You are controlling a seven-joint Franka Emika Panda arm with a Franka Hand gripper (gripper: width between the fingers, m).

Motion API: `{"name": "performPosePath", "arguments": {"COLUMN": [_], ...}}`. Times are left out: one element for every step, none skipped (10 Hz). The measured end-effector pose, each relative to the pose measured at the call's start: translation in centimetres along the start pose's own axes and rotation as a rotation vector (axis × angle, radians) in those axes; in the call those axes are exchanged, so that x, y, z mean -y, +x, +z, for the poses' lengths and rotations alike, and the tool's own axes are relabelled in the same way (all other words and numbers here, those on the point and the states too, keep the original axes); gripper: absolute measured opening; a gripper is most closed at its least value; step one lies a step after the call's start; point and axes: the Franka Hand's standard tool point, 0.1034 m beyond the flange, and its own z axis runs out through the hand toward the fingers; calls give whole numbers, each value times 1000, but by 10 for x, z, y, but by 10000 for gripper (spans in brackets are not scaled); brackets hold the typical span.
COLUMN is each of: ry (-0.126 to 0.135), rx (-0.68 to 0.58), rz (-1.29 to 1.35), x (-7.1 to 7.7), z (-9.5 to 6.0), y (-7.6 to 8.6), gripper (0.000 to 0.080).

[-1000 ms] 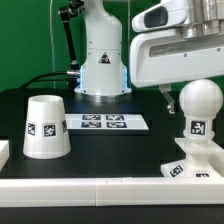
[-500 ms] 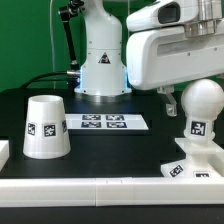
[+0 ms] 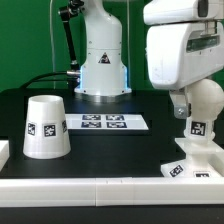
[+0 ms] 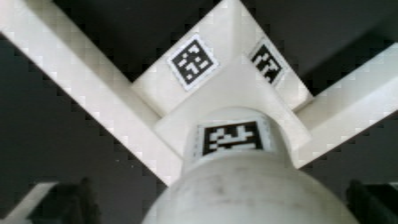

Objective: Assemble lamp

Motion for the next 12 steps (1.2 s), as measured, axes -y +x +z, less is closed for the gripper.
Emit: {"name": "performPosePath", "arguments": {"ry": [-9, -13, -15, -13, -10, -7, -8, -11, -15, -15, -15, -15], "rx": [13, 17, 22, 19, 18, 19, 18, 18, 15, 15, 15, 15], "rz": [-97, -143, -202, -213, -211, -213, -212, -208, -204, -204, -200, -178], "x": [-1, 2, 6, 10, 13, 14, 14, 12, 11, 11, 11, 11], "z": [-1, -1, -1, 0, 0, 0, 0, 1, 2, 2, 2, 2], "y": [2, 6, 10, 14, 17, 17, 17, 15, 13, 13, 13, 13], "gripper": [698, 698, 698, 698, 698, 698, 698, 698, 574, 576, 576, 576]}}
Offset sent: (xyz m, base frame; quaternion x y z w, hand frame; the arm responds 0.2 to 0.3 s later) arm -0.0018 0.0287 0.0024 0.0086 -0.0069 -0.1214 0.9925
